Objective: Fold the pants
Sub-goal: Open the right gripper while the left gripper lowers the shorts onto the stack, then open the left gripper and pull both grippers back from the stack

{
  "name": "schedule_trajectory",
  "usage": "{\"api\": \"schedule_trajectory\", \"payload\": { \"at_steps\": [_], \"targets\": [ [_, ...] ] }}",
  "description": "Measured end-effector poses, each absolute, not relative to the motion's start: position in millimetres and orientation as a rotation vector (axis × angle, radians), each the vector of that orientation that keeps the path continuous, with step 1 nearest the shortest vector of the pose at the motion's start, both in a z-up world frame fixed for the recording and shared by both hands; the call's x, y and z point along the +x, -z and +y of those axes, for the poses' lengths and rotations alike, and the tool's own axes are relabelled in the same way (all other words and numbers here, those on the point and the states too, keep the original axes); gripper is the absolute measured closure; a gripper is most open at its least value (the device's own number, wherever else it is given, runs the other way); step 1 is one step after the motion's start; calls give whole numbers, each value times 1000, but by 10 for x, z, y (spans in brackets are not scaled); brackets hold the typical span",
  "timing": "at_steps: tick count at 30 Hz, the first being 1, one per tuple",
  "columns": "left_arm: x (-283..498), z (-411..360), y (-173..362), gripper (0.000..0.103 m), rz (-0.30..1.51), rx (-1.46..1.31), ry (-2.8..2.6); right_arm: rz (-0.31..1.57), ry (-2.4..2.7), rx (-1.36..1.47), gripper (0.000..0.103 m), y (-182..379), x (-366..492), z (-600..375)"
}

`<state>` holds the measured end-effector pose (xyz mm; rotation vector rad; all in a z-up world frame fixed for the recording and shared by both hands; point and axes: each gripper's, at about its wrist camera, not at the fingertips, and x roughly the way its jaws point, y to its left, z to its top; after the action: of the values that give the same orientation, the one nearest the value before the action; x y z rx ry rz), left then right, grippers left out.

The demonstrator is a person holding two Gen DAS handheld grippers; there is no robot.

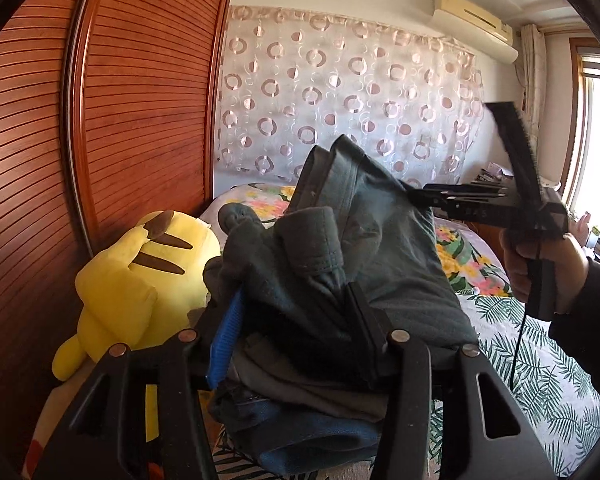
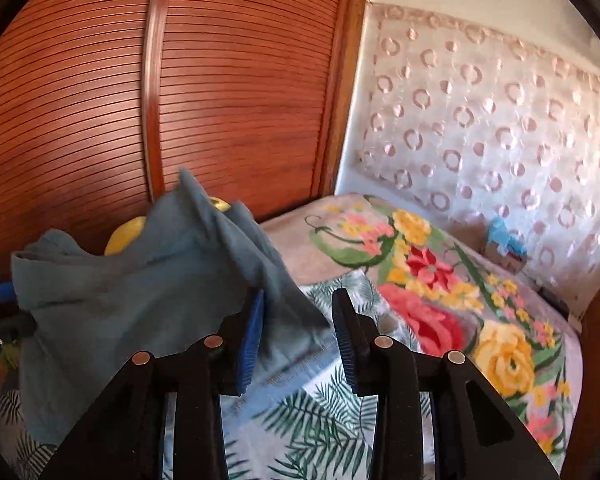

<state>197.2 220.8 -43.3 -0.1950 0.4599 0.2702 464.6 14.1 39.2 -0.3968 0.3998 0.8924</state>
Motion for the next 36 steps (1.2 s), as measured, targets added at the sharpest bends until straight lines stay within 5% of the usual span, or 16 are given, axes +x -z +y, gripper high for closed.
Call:
{"api": "schedule_trajectory", "payload": {
  "at_steps": [20, 23, 32, 36],
  "targets": [
    [1709, 1902, 305, 46, 517, -109, -233, 443, -831, -243, 67, -390, 3854, -289],
    [1649, 1846, 308, 24, 516, -110, -210, 441, -828, -216, 67, -375, 3650, -459],
    [1527, 1698, 353, 0, 520, -96, -153, 425, -802, -206, 67, -358, 3120, -805],
    [1501, 1588, 373, 0, 536, -65, -144, 422, -794, -191, 60, -319, 2955, -936]
  ]
}}
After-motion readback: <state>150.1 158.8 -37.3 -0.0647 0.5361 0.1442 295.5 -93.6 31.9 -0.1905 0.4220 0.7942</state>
